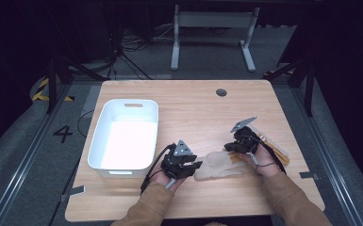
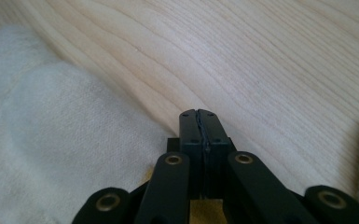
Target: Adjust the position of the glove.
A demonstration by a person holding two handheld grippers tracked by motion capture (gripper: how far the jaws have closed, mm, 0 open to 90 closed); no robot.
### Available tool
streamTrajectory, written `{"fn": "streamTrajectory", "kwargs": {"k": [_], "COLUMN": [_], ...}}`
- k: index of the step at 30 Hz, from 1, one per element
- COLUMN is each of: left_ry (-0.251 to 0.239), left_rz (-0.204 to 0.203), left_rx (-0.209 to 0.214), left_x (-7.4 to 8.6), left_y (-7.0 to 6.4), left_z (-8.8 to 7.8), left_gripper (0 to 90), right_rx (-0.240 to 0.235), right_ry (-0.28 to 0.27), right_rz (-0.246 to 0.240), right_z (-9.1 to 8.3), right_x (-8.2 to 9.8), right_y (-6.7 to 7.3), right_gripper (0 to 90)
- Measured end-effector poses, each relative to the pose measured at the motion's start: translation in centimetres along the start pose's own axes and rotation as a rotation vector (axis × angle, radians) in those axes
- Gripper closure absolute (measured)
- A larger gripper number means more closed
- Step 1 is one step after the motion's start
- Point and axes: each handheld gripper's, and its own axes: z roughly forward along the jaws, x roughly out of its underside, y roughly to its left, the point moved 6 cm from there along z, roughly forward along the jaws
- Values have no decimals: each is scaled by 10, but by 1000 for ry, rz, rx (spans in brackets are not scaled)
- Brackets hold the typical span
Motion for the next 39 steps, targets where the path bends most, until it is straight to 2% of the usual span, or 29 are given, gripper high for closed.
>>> {"fn": "streamTrajectory", "kwargs": {"k": [7,16,20,22,29,34,39], "left_ry": [-14,-38,-41,-42,-52,-55,-55], "left_rz": [-2,-43,-43,-39,-43,-49,-53], "left_rx": [-4,-13,-17,-17,-30,-40,-50], "left_x": [-6,-10,-10,-10,-11,-11,-11], "left_y": [2,8,9,9,11,14,15], "left_z": [3,4,4,3,2,2,4], "left_gripper": [645,606,598,594,578,526,492], "right_rx": [-18,-23,-11,2,16,34,61], "right_ry": [1,12,-8,-41,-101,-143,-186], "right_rz": [13,26,24,27,38,45,68], "right_z": [-7,-13,-17,-21,-36,-44,-54], "right_x": [10,20,19,17,13,12,12], "right_y": [2,1,0,-2,-3,-7,-12], "right_gripper": [897,896,892,835,802,780,706]}}
